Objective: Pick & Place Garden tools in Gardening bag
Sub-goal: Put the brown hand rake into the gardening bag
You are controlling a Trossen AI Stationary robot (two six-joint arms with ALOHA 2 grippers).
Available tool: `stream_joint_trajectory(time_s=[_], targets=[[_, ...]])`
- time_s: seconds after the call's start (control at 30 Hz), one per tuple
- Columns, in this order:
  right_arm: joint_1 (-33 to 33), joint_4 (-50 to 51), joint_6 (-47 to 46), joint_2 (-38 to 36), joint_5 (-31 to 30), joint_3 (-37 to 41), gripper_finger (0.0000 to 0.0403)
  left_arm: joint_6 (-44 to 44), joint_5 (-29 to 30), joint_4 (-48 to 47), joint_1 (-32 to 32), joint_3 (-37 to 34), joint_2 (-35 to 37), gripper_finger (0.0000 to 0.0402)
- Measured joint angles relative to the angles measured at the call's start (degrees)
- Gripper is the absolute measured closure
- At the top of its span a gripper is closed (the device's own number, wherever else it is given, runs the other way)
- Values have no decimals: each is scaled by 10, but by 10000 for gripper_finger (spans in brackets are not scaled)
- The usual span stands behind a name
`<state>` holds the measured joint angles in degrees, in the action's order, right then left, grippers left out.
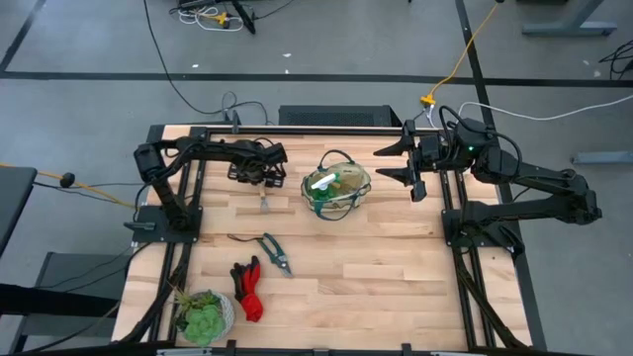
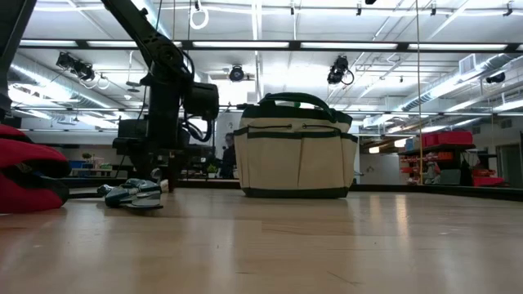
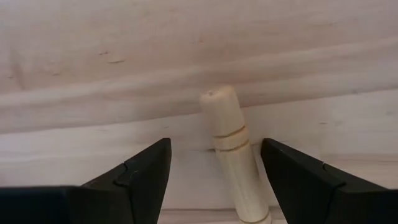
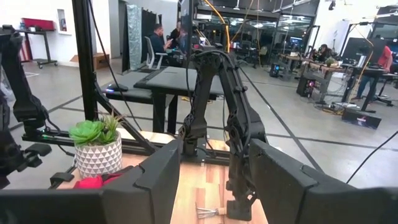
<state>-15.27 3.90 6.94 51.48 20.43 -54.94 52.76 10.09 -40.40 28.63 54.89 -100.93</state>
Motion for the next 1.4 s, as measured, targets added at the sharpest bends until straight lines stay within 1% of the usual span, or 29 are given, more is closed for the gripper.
stream_joint_trajectory(time_s=[0.1,0.27,0.4,0.83,1.4], targets=[[0,0,3,0,0,0,209,1,2,2,0,0,-5,140],[0,-2,10,0,0,0,209,0,7,5,0,-2,8,141],[0,-1,10,0,0,0,209,0,7,6,1,-3,11,152],[0,-1,11,0,0,0,209,5,3,10,-2,-3,12,237],[0,-15,11,0,0,0,209,0,-14,8,-3,-3,12,312]])
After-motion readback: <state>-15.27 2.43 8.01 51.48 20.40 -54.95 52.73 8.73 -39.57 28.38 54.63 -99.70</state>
